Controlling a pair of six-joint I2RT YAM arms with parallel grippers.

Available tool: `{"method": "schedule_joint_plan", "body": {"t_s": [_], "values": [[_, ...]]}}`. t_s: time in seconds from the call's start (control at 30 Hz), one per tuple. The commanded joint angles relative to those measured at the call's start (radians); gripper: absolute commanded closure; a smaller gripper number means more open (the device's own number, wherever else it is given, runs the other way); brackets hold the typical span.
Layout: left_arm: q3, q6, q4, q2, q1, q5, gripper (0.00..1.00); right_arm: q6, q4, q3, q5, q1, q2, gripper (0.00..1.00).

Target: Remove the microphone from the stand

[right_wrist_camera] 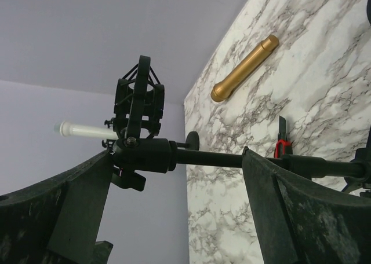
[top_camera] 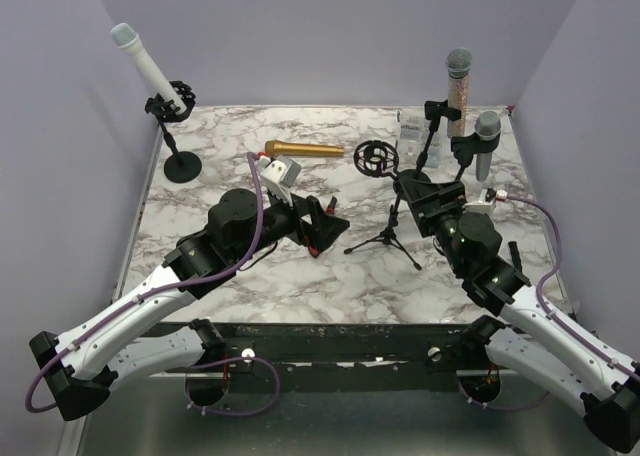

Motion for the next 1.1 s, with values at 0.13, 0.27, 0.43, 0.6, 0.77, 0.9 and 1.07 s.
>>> {"method": "schedule_joint_plan", "body": {"t_s": [0.13, 0.27, 0.43, 0.6, 0.77, 0.9, 1.07], "values": [[-0.013, -0.01, 0.023, -0.017, 0.004, 0.007, 0.01, 0.002, -0.066, -0.084, 0.051, -0.004, -0.011, 0.09], [-0.011, -0.01, 0.022, -0.012, 0.004, 0.011, 0.01, -0.007, -0.048, -0.13, 0.047, -0.003, -0.008, 0.09], [-0.004, -0.011, 0.019, -0.008, 0.004, 0.018, 0.01, -0.047, -0.036, -0.152, 0.027, -0.003, 0.002, 0.09], [0.007, -0.001, 0.003, -0.005, 0.004, 0.018, 0.01, -0.223, -0.073, -0.117, -0.018, -0.003, -0.013, 0.08], [0.005, 0.004, -0.004, 0.003, 0.004, 0.018, 0.01, -0.385, -0.144, -0.143, -0.063, -0.004, -0.039, 0.08], [0.003, 0.004, 0.002, 0.014, 0.004, 0.022, 0.01, -0.428, -0.161, -0.188, -0.134, -0.004, -0.04, 0.1], [0.003, -0.005, 0.003, 0.034, 0.004, 0.032, 0.01, -0.434, -0.137, -0.256, -0.157, -0.003, -0.041, 0.12]]}}
